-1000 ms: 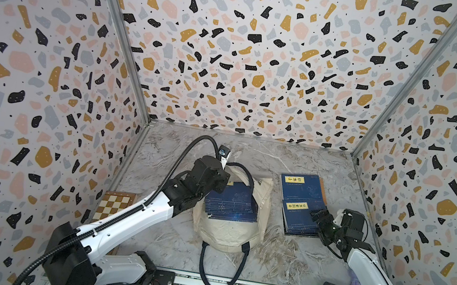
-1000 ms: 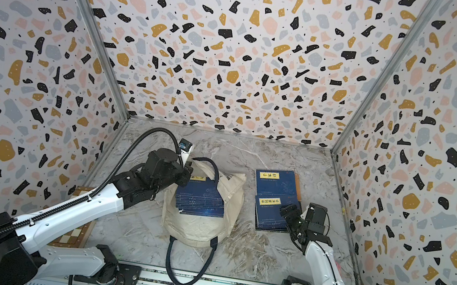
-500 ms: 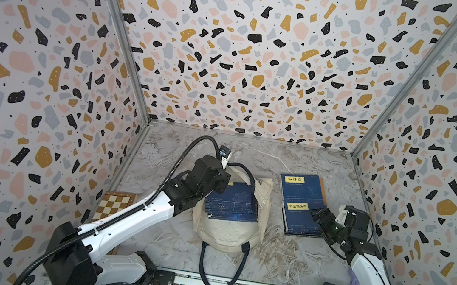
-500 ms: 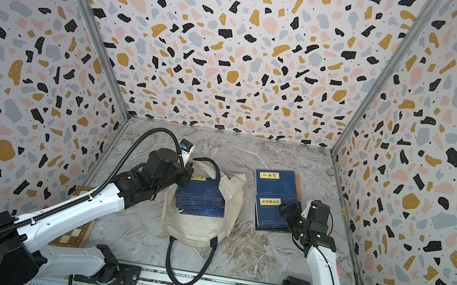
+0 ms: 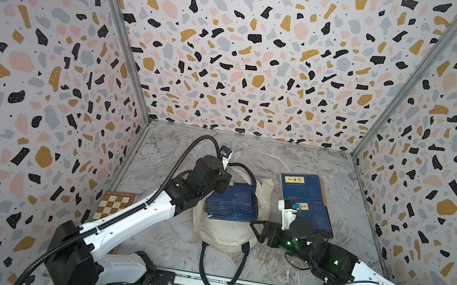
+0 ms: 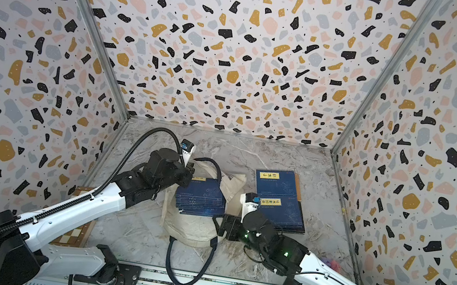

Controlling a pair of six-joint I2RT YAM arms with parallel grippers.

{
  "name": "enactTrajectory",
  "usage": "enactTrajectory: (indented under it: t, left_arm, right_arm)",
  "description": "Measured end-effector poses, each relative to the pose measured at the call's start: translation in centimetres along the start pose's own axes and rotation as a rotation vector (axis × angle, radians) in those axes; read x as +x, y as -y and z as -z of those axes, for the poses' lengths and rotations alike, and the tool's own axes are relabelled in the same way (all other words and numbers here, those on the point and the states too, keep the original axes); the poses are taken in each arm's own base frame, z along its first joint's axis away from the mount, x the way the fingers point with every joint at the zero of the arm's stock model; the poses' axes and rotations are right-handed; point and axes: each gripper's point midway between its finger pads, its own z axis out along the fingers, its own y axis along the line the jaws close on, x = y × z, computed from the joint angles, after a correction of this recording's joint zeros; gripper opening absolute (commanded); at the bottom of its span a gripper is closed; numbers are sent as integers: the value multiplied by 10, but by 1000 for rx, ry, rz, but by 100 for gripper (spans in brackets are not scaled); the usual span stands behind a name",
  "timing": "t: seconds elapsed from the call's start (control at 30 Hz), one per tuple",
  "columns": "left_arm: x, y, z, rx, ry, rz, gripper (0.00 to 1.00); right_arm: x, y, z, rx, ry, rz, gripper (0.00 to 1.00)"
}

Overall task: Take out the books from the canvas bag
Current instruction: Place the book on the book, then pick up the book from the canvas bag.

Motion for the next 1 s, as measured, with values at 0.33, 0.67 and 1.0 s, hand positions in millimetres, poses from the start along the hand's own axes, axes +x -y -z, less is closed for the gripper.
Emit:
enactTrajectory:
  t: [0.33,0.67,1.0]
  left_arm:
    - [0,1,1,7,1,0,0]
    - [-2,1,9,18,22,5,0]
    - [-3,4,14,44,44,9,0]
  right_arm:
    - [64,-48,-66,32,-124,111,87]
    - [49,-14,-119,91,-120,46,87]
    - [14,19,-162,151,-88,-128,89]
